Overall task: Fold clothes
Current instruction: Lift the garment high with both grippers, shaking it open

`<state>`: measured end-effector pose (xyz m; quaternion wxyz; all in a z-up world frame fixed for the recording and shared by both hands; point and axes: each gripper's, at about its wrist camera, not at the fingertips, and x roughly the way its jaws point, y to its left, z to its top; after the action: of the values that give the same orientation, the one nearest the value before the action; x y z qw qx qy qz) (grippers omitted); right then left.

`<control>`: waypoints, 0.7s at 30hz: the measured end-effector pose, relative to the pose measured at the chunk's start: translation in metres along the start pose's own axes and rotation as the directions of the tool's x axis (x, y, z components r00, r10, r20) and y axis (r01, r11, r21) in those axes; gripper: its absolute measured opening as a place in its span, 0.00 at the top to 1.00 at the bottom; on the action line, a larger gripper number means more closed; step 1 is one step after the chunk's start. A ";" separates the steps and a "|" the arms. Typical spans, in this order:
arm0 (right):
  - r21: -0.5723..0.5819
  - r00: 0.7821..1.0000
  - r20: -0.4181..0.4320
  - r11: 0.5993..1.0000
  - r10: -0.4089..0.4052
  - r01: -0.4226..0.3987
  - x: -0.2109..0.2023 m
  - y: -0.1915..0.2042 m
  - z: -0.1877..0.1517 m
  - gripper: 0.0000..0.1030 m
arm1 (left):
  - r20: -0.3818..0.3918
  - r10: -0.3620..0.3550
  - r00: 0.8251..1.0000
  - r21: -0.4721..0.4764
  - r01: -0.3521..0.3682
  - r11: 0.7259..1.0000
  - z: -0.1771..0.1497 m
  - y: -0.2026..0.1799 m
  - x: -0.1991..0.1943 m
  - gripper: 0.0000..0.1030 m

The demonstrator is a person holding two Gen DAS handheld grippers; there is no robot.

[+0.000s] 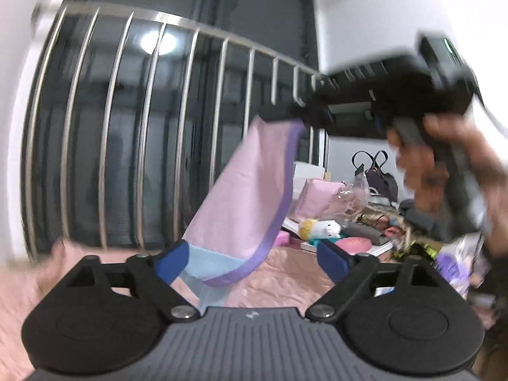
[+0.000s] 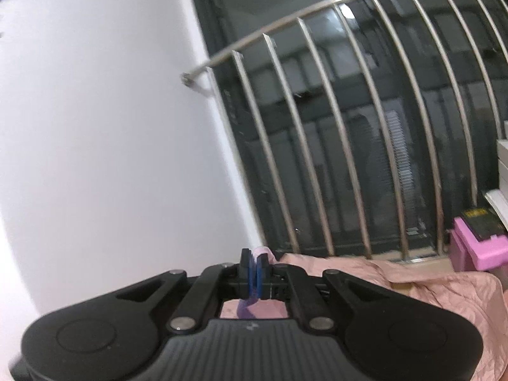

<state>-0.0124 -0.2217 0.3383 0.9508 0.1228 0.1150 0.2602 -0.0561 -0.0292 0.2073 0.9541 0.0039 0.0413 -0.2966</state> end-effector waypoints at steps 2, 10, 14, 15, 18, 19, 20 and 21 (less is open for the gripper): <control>-0.031 1.000 0.018 0.999 0.019 -0.018 -0.010 0.016 0.001 0.98 | 0.013 0.048 0.999 0.046 -0.048 0.998 -0.001 -0.012 0.000 0.08; -0.123 0.996 0.080 0.992 0.035 -0.025 -0.053 0.057 0.010 0.98 | 0.062 -0.051 0.997 -0.143 0.059 0.988 0.041 0.017 -0.027 0.96; -0.152 0.991 0.125 0.988 0.046 -0.027 -0.065 0.066 0.023 0.98 | 0.141 -0.048 0.989 -0.170 0.072 0.983 0.073 0.034 -0.052 0.97; -0.158 0.989 0.141 0.987 0.049 -0.026 -0.068 0.069 0.026 0.98 | 0.167 -0.050 0.985 -0.169 0.079 0.983 0.084 0.036 -0.058 0.97; -0.168 0.978 0.199 0.986 0.056 -0.022 -0.076 0.075 0.045 0.98 | 0.232 -0.018 0.973 -0.133 0.050 0.990 0.120 0.037 -0.073 0.97; -0.177 0.975 0.215 0.984 0.058 -0.019 -0.076 0.076 0.053 0.98 | 0.251 -0.006 0.968 -0.110 0.035 0.993 0.134 0.037 -0.074 0.97; -0.187 0.972 0.228 0.982 0.062 -0.019 -0.076 0.078 0.061 0.98 | 0.266 0.007 0.964 -0.094 0.019 0.995 0.147 0.037 -0.074 0.97; -0.191 0.969 0.240 0.981 0.062 -0.015 -0.074 0.078 0.071 0.98 | 0.269 0.011 0.963 -0.077 0.010 0.997 0.156 0.038 -0.070 0.97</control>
<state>-0.0908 -0.2075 0.4391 0.9598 0.0659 -0.0305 0.2713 -0.0803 0.0368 0.3682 0.9504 -0.0733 -0.0775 -0.2921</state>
